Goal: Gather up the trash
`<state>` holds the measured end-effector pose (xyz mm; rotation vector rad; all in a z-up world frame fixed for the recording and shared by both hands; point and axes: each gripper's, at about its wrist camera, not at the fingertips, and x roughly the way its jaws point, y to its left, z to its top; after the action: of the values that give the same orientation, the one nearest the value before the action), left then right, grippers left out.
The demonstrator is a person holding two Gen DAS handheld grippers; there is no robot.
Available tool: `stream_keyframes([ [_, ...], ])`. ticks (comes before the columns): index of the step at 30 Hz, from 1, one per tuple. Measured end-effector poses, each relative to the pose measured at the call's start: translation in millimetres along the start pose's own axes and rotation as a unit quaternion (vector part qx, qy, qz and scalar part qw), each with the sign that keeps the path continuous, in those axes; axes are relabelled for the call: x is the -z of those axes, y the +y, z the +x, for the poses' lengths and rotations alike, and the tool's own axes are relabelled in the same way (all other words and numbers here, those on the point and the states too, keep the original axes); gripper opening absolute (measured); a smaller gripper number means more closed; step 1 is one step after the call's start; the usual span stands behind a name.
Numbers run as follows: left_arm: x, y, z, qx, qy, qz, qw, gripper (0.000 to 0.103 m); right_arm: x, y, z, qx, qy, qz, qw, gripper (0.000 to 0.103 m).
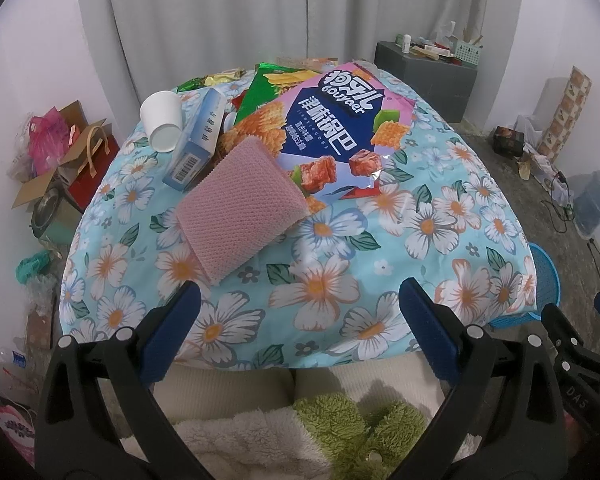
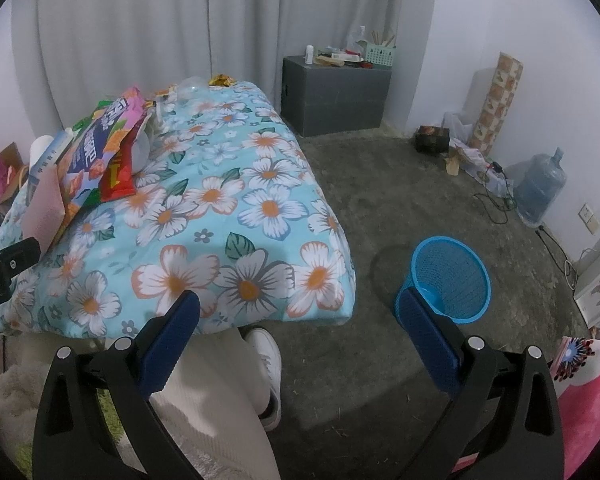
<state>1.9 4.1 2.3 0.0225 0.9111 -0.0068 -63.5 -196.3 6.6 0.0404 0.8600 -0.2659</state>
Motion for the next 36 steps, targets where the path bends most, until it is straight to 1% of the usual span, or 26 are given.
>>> stream_keyframes([
  [36, 5.5, 2.7, 2.4, -0.003, 0.001, 0.002, 1.0000, 0.094, 0.7, 0.0, 0.7, -0.002, 0.001, 0.003, 1.000, 0.097],
])
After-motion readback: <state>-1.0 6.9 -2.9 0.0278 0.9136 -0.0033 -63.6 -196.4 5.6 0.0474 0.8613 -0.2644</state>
